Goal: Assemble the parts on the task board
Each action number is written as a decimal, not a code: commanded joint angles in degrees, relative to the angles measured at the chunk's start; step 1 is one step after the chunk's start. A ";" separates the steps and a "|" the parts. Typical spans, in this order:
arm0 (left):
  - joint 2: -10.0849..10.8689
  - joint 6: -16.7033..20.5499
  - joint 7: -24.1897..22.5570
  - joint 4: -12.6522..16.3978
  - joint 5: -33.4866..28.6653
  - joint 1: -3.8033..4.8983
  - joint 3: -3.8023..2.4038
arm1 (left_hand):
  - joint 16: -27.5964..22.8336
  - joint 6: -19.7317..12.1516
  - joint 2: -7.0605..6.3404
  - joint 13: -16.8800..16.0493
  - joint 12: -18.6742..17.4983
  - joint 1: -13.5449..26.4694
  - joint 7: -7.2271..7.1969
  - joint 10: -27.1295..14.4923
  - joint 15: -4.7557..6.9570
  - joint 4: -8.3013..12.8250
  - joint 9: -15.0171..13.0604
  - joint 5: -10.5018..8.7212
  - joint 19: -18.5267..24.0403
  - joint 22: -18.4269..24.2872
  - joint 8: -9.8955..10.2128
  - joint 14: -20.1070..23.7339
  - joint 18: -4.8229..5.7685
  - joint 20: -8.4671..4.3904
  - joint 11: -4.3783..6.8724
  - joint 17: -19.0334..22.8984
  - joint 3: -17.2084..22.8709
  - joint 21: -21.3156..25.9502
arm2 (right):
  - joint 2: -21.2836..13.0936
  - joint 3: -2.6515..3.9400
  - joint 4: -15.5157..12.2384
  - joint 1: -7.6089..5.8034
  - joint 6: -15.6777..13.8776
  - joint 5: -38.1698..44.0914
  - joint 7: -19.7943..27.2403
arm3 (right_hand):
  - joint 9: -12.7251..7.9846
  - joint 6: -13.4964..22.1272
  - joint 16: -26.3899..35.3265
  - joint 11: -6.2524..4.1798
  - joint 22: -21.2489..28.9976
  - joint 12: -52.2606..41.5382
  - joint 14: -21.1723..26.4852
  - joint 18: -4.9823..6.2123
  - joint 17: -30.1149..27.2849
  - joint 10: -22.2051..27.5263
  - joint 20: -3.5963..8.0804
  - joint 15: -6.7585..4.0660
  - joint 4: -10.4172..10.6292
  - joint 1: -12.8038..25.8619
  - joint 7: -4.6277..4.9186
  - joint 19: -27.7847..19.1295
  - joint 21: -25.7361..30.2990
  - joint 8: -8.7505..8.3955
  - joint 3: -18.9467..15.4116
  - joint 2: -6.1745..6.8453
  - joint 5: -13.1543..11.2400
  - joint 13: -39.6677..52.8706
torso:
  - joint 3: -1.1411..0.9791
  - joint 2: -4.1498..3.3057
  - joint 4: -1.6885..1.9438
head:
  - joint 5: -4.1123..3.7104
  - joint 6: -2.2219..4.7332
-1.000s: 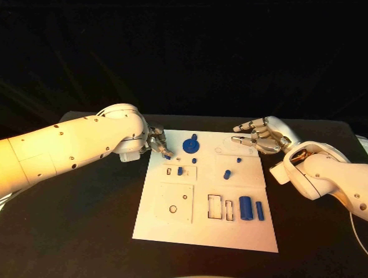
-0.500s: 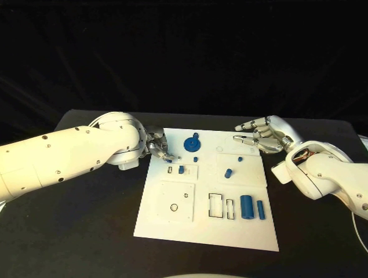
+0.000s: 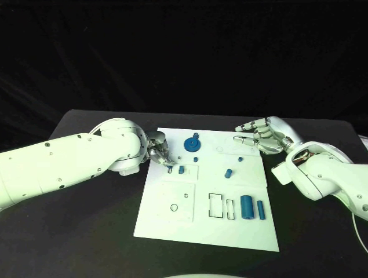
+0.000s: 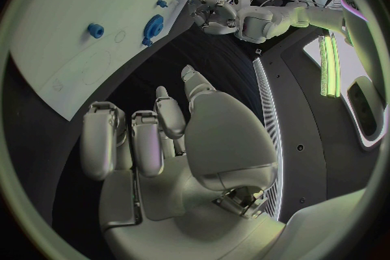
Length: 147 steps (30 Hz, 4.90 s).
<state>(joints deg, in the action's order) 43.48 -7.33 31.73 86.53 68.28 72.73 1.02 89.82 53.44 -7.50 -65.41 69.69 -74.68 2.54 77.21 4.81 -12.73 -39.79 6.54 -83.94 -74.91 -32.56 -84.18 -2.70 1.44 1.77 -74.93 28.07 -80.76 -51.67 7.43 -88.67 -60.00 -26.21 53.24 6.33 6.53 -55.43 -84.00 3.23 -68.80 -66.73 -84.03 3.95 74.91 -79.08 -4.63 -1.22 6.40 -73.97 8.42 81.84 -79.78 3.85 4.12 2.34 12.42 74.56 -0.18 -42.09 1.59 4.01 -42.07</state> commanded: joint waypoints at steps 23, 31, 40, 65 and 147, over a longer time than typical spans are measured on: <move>-0.01 -5.63 -0.40 -0.08 0.65 -0.75 -0.01 | 0.18 0.15 -0.35 -0.10 0.29 -0.47 -0.39 0.37 0.00 5.50 -0.03 -0.64 -0.26 -3.12 -0.18 -5.82 -0.34 0.08 0.05 -15.07 5.90 0.08 | -0.13 0.00 -0.28 0.09 0.81 0.03 0.68 | 0.06 -0.30 0.17 -0.05 0.10 0.17 -3.91 0.23 6.29 0.38 -0.01 -0.02 0.00 -0.10 -0.13 -0.43 0.31 0.22 -0.48 -0.48 0.34 -0.07 | 0.02 -0.06 0.03 | -0.06 -0.95; -0.03 -5.81 -0.51 0.09 0.65 -0.75 -0.01 | 0.18 0.22 -0.38 -0.16 0.34 -0.49 -0.40 0.42 0.00 5.54 -0.03 -0.67 -0.26 -3.12 -0.20 -5.82 -0.33 0.08 0.06 -15.07 5.96 0.09 | -0.13 0.00 -0.24 0.09 0.78 -0.01 0.98 | 0.06 -0.31 0.13 -0.05 0.05 0.08 -3.92 0.22 6.34 0.33 -0.01 -0.02 0.00 -0.11 -0.13 -0.41 0.28 0.22 -0.48 -0.49 0.34 -0.01 | 0.04 -0.04 -0.03 | -0.02 -0.82; -0.51 -4.87 0.22 -0.47 0.05 -0.75 0.00 | 0.18 1.35 0.41 -0.34 0.53 2.16 -0.62 0.78 0.04 3.38 -0.68 -0.88 -0.29 -3.21 -1.11 -5.82 -0.33 0.10 0.15 -15.07 5.83 0.14 | -0.18 0.00 -0.27 0.09 0.80 -0.05 0.97 | 0.06 -0.31 0.13 -0.05 0.05 0.08 -3.92 0.22 6.34 0.33 -0.01 -0.02 0.00 -0.11 -0.13 -0.41 0.28 0.22 -0.48 -0.49 0.34 -0.01 | -0.01 -0.04 0.02 | 0.00 -0.87; -2.41 -5.87 3.67 -2.33 -1.72 -0.74 0.57 | 0.18 2.58 -1.45 -0.77 0.94 7.86 -1.46 1.24 0.72 0.27 -2.10 -0.93 -0.67 -3.85 -2.25 -5.82 -0.21 -0.50 0.86 -15.07 2.64 -0.13 | -0.48 0.01 -0.74 0.09 0.32 -0.37 1.99 | 0.08 -0.35 0.19 -0.08 0.06 0.01 -3.91 0.23 6.28 0.29 0.00 -0.04 -0.07 -0.29 -0.15 -0.41 0.30 0.23 -0.43 -0.66 0.41 0.01 | -0.04 -0.06 0.01 | -0.12 -1.26; -6.82 15.32 -31.78 -6.92 8.58 -1.74 1.30 | -29.05 -3.19 -4.38 52.19 -49.46 -9.58 5.76 -22.29 -4.79 3.78 22.09 -0.40 12.46 36.46 19.57 4.56 -7.77 4.35 -6.81 19.54 -7.24 44.71 | -0.09 0.00 -0.09 0.22 0.72 -0.37 1.29 | 0.06 -0.23 0.90 -0.05 1.18 0.94 -3.73 0.43 5.41 0.77 0.03 -0.04 -0.11 -0.45 -0.10 -0.82 0.92 0.13 -0.70 -0.73 1.71 -0.67 | 0.03 -0.10 0.02 | -1.33 -0.29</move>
<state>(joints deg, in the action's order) 36.90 7.65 2.54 79.82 70.60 71.02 2.33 58.97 49.99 -11.91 -13.54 20.40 -84.67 8.26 54.67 -0.05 -8.97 -18.01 6.39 -70.94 -38.28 -13.20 -78.64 -10.32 5.83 -5.04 -53.77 21.20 -35.81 -51.82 7.43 -88.68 -59.82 -26.13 52.72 7.43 6.51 -55.43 -83.33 3.24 -67.68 -66.06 -84.03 3.95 74.90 -78.68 -4.63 -1.22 6.40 -74.58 8.42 81.43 -79.22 3.85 3.80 1.74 13.96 73.95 -0.19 -42.16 1.57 2.74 -42.37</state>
